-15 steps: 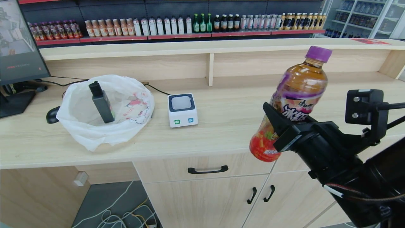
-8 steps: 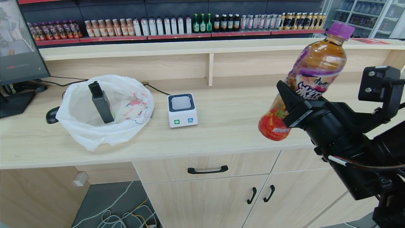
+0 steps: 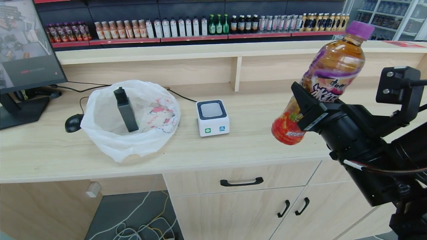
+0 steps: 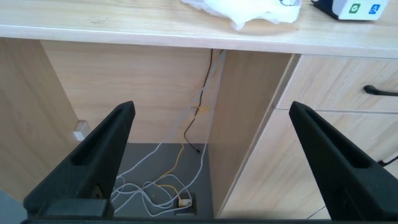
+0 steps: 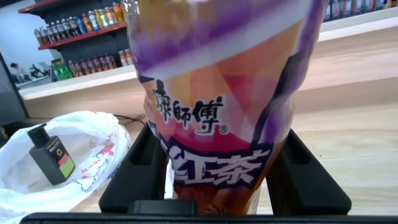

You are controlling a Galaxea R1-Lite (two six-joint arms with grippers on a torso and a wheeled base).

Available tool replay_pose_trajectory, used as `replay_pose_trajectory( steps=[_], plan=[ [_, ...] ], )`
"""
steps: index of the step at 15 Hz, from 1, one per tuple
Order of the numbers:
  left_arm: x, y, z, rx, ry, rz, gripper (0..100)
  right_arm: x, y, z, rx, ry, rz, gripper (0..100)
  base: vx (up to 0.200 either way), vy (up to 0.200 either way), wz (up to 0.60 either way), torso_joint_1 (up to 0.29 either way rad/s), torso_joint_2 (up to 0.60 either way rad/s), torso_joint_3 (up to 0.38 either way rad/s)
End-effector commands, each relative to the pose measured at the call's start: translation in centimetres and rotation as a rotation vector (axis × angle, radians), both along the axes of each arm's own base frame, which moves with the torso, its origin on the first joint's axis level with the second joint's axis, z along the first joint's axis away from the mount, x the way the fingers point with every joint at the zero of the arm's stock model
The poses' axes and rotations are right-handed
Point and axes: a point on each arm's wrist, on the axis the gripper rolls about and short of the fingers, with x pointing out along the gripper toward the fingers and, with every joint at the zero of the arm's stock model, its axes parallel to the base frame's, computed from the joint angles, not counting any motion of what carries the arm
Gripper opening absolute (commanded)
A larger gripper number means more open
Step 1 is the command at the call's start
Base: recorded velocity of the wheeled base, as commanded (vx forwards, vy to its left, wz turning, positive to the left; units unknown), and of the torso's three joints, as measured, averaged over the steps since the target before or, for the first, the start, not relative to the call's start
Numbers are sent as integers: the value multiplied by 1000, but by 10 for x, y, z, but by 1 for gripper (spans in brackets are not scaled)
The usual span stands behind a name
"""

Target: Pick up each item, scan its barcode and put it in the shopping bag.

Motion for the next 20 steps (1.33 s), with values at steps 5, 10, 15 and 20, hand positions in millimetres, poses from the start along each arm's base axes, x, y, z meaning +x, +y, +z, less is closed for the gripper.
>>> replay_pose_trajectory(
  steps=[5,10,15,20],
  plan=[
    [0,0,0,-1,0,1,100,-1,0,-3,-8,9,2,0,0,200,0,0,-1,2],
    [0,0,0,2,0,1,100,0,1,-3,-5,8,2,0,0,120,0,1,0,2],
    [0,0,0,6,0,1,100,2,2,-7,-20,12,36,0,0,0,0,0,0,0],
    [0,0,0,6,0,1,100,25,20,-4,51,0,102,0,0,0,0,0,0,0]
  ],
)
